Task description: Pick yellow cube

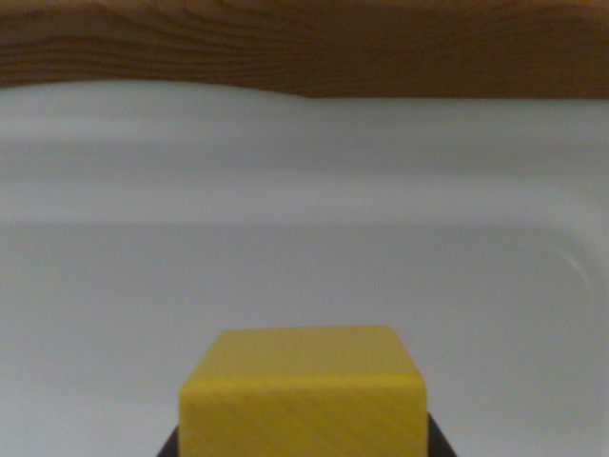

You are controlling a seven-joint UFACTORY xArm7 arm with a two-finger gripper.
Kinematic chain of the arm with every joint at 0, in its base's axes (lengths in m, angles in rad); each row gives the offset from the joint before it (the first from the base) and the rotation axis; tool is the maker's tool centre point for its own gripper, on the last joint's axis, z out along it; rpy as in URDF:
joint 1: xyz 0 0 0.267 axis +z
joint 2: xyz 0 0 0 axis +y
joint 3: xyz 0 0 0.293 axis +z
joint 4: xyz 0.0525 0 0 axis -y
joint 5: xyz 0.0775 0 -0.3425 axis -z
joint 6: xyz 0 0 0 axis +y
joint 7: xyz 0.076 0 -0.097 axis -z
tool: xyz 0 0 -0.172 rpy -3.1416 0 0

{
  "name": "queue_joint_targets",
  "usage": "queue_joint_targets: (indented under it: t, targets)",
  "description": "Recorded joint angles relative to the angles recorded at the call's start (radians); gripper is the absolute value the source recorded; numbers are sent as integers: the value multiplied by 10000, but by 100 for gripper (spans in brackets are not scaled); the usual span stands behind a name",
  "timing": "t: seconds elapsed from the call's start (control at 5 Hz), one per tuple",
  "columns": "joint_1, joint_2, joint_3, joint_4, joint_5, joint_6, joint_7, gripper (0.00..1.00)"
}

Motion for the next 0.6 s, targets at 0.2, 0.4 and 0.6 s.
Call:
queue_joint_targets:
  t: [0.2,0.4,0.6]
  targets:
    - [0,0,0,0,0,0,0,100]
    - [-1,-97,-3,362,-4,459,1,100]
    - [-1,-97,-3,362,-4,459,1,100]
